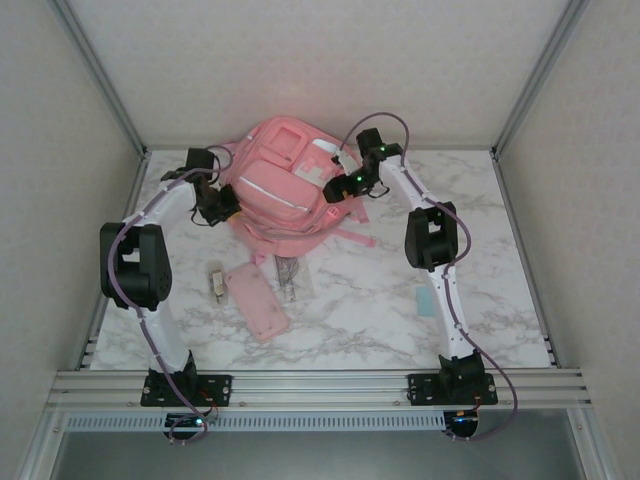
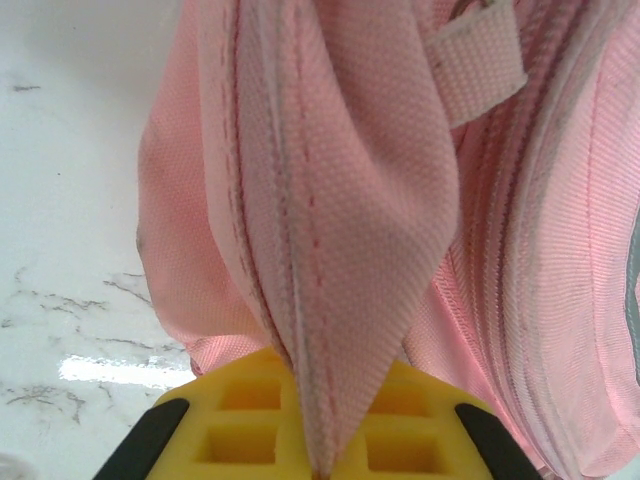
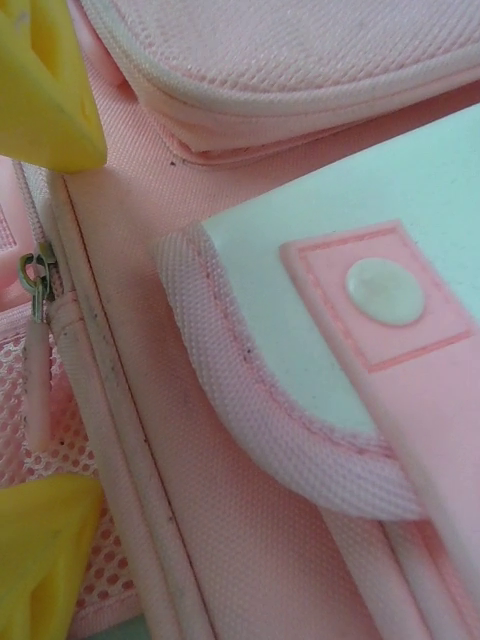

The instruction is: Pack the student bag

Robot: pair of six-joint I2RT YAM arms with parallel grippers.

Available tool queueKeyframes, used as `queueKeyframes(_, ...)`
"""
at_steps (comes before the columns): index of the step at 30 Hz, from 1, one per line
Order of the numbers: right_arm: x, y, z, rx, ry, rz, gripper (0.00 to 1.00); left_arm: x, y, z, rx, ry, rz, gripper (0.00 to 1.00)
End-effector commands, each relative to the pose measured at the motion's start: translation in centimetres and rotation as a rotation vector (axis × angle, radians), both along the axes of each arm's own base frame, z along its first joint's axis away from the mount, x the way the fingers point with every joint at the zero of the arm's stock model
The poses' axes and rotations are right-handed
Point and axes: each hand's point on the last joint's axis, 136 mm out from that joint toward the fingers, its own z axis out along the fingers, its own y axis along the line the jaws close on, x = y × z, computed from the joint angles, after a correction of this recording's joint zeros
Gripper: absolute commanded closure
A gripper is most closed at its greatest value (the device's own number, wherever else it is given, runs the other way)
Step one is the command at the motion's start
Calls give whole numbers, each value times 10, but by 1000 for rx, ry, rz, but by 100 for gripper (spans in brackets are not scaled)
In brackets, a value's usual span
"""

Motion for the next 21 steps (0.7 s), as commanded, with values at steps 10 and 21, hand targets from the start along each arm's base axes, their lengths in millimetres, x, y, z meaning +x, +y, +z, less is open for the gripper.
queueKeyframes(10, -48, 11, 22, 65, 78, 57, 27, 51, -18, 54, -72, -259, -35, 98)
queueKeyframes(21, -49, 0, 16, 10, 49, 25, 32, 50, -19, 53, -81, -255, -34, 99)
